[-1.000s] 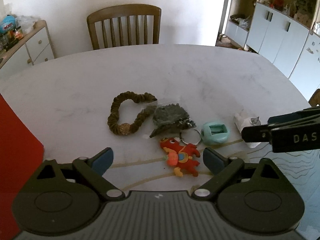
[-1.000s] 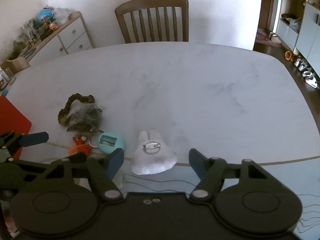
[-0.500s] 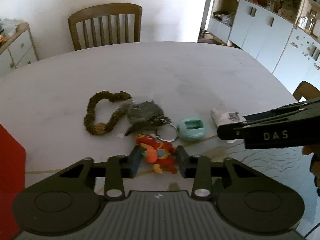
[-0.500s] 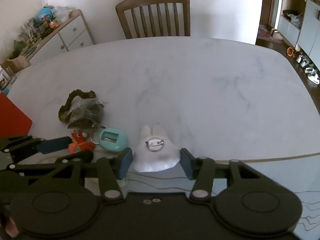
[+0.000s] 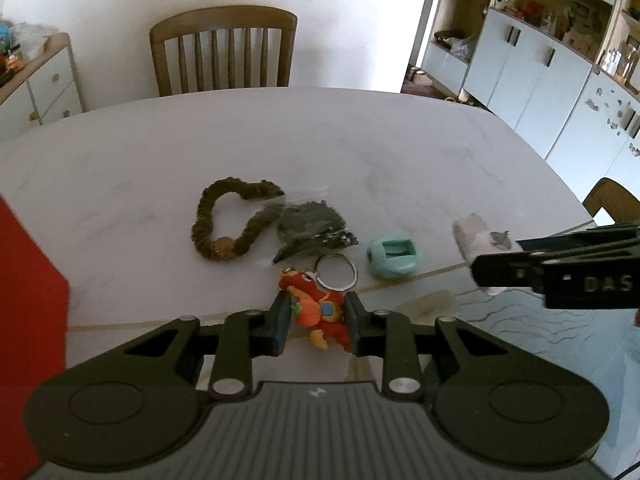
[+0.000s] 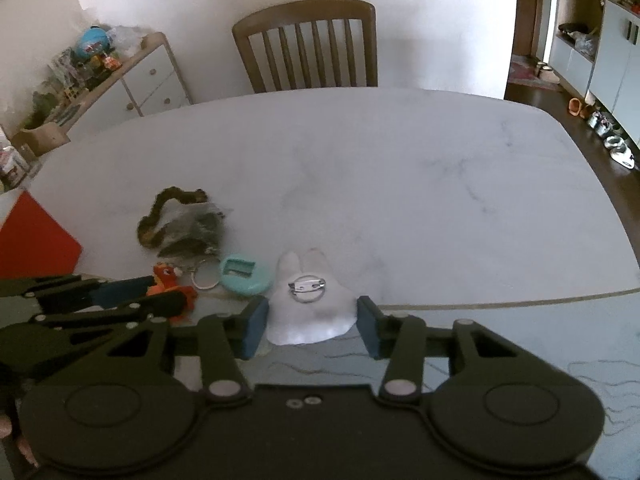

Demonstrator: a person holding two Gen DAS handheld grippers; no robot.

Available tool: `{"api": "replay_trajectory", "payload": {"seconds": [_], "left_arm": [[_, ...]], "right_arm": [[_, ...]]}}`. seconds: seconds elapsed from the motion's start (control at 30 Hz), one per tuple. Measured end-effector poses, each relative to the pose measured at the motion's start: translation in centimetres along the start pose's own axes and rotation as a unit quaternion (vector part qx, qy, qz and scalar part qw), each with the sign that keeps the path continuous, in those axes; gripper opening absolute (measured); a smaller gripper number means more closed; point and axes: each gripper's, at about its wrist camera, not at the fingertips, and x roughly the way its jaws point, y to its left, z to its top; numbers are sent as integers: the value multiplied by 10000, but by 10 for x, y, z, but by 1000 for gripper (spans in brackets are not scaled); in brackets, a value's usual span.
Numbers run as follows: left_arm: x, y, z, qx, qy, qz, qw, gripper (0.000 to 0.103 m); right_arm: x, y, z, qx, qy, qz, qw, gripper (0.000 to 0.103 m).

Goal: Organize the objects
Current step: 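Grasp the white plush with the right tool while the left tool grasps the red keychain figure, then carry the white plush and red figure over the cardboard box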

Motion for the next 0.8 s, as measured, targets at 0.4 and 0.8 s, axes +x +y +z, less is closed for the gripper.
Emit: {"api": "replay_trajectory", "payload": {"seconds": [0.4,0.8], "left_arm": [[-37,15,-13,-225,73,-18,9997,26],[-100,17,-22,-274,-75,-302,9991,25]], "right_arm": [[-49,21,-18,-41,-84,157,9998,47],[-88,55,-34,-112,-156,346,9992,47]]}}
